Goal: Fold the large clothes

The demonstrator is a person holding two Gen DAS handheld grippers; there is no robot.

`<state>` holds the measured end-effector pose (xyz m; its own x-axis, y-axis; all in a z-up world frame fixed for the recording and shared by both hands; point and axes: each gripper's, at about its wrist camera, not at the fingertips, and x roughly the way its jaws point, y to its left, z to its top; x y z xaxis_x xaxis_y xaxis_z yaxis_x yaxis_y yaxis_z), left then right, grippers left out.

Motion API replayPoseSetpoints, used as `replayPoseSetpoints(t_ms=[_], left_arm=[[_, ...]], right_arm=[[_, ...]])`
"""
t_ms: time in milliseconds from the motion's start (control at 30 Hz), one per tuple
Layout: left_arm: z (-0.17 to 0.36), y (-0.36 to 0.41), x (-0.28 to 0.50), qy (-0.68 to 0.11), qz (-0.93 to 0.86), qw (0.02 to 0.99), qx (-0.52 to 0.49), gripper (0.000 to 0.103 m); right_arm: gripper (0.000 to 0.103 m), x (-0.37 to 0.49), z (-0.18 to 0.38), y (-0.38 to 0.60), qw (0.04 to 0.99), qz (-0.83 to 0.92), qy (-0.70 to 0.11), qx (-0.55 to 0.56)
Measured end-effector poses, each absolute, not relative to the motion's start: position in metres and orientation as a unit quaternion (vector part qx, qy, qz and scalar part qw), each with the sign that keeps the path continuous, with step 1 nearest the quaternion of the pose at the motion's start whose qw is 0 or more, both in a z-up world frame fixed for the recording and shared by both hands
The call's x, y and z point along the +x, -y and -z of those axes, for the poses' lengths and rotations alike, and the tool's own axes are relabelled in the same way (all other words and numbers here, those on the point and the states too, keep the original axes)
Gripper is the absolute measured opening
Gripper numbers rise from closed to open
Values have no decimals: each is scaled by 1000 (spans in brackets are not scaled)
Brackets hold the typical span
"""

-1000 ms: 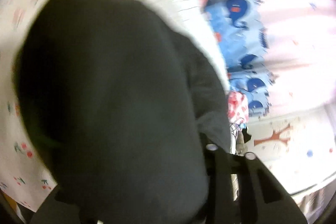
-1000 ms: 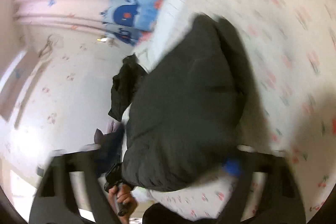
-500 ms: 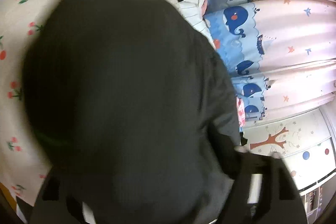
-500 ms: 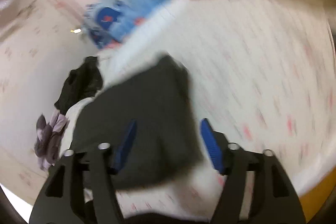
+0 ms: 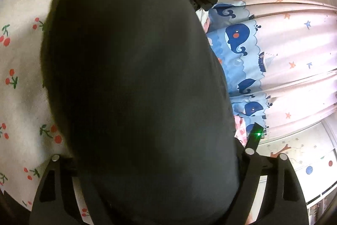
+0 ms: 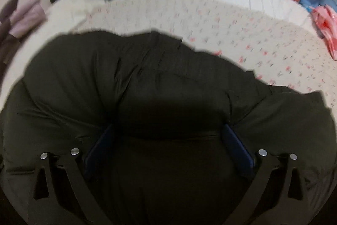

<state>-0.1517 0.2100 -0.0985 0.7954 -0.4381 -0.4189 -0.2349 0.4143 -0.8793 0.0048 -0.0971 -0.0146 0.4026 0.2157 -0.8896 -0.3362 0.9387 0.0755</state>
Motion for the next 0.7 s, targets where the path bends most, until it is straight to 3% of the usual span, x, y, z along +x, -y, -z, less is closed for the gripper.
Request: replayPoseSetpoints(t_ms=[67, 200, 367, 567, 700], left_arm=[[99, -211, -152, -312, 67, 778, -542, 80], [100, -219, -154, -304, 75, 763, -566, 80], [99, -218, -151, -314, 61, 756, -571, 80], [99, -230, -154, -318, 67, 740, -589, 80], [104, -200, -146, -321, 60, 762, -559, 80]], right_arm=[[97, -2, 3, 102, 832, -166, -526, -65], [97, -46, -44, 107, 865, -177, -461, -91], [97, -64, -3, 101, 839, -179, -490, -153], [97, -101, -54, 106, 865, -195, -443, -132], [97, -127, -11, 98, 835, -205, -472, -194]])
